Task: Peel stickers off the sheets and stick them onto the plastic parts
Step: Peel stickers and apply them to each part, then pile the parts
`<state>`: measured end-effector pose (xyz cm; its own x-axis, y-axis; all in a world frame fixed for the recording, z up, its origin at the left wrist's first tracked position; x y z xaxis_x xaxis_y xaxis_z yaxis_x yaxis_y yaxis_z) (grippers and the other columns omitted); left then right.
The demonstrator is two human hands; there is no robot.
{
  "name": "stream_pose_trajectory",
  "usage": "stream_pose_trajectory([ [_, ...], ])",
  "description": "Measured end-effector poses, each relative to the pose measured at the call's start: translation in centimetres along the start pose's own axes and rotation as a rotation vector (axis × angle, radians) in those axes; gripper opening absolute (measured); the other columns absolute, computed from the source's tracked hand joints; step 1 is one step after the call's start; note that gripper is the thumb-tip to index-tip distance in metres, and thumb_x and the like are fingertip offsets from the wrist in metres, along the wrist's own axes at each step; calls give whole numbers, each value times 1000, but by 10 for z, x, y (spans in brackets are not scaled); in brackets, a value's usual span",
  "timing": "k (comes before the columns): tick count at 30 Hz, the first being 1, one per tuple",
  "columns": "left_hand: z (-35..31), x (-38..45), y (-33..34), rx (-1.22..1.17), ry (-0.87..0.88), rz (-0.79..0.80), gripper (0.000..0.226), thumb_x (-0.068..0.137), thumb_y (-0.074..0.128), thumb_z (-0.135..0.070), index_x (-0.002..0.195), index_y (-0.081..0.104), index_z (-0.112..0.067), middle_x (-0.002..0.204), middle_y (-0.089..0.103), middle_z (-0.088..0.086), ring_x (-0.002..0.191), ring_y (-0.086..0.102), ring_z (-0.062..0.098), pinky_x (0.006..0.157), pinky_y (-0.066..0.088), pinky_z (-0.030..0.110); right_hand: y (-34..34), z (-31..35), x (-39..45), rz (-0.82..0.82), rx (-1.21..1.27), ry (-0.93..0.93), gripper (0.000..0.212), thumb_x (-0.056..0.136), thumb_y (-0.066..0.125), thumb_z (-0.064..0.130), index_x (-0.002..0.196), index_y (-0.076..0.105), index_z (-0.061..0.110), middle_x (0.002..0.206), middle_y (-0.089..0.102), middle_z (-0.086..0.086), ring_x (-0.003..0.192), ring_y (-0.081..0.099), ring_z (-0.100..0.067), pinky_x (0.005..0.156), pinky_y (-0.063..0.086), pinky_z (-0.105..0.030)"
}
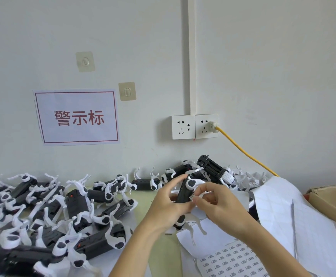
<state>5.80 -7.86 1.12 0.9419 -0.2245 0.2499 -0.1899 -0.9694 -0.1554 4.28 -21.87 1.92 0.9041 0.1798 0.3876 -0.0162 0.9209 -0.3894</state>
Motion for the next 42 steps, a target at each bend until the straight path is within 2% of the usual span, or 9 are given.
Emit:
stream_pose_trajectory([
  [3,3,-1,1,-4,-24,25,67,81,77,-2,127,57,-45,77,70,4,72,64,17,73,53,22,0,2,-1,-22,-50,-26,10,95,62,20,85,62,18,49,41,4,48,29,-13,47,27,-20],
  [5,4,0,0,3,-31,34,69,81,73,1,130,56,-45,78,68,7,72,60,19,76,51,27,-1,4,-1,-40,-79,-44,11,95,63,19,84,63,17,47,39,5,46,29,-12,46,27,-20],
  [9,3,0,0,12,-17,26,67,84,70,2,132,56,-43,79,71,3,71,63,18,76,52,26,-2,7,-2,-55,-139,-85,13,95,62,15,83,63,18,46,37,3,46,28,-13,48,30,-19],
  [13,2,-1,-1,-3,-5,-12,68,82,72,3,129,59,-45,103,73,10,78,72,20,72,55,21,-2,9,-1,-65,-138,-103,15,96,63,16,81,63,20,44,37,4,45,27,-12,47,29,-15],
  [15,1,-1,-1,9,5,-19,69,81,73,2,129,59,-45,107,72,10,82,72,18,74,57,23,-2,8,0,-65,-143,-103,15,96,63,16,81,63,21,44,36,4,45,26,-11,47,29,-14],
  [23,3,0,-1,51,1,-16,69,81,72,1,131,58,-45,101,73,15,72,70,19,82,60,32,-1,5,1,-56,-194,-100,18,96,64,17,80,63,23,42,38,4,42,28,-10,49,32,-14],
  [27,5,0,1,47,-6,-3,71,81,72,4,133,57,-42,101,72,20,68,66,20,82,58,38,0,4,1,-70,-245,-104,21,95,65,18,77,64,28,44,40,4,45,30,-10,53,35,-25],
  [38,8,2,3,-1,-32,23,69,82,70,7,131,57,-40,87,71,10,63,63,20,72,57,26,0,3,2,-127,-334,-131,23,93,67,20,74,63,33,46,45,4,45,36,-10,49,36,-24],
  [42,6,0,3,-17,-40,36,66,84,67,7,130,57,-39,83,70,7,65,62,21,68,54,22,0,4,1,-135,-366,-136,24,93,68,21,74,62,34,45,45,7,45,38,-11,53,43,-34],
])
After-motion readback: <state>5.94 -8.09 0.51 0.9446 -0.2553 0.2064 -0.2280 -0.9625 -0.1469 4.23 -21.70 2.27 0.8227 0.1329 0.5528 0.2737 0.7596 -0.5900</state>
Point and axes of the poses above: each hand's wrist, its own x-axis towards the middle knuckle, its own y-axis out of the palm, z = x × y, the point moved 7 cm from there along x, towards the middle knuckle
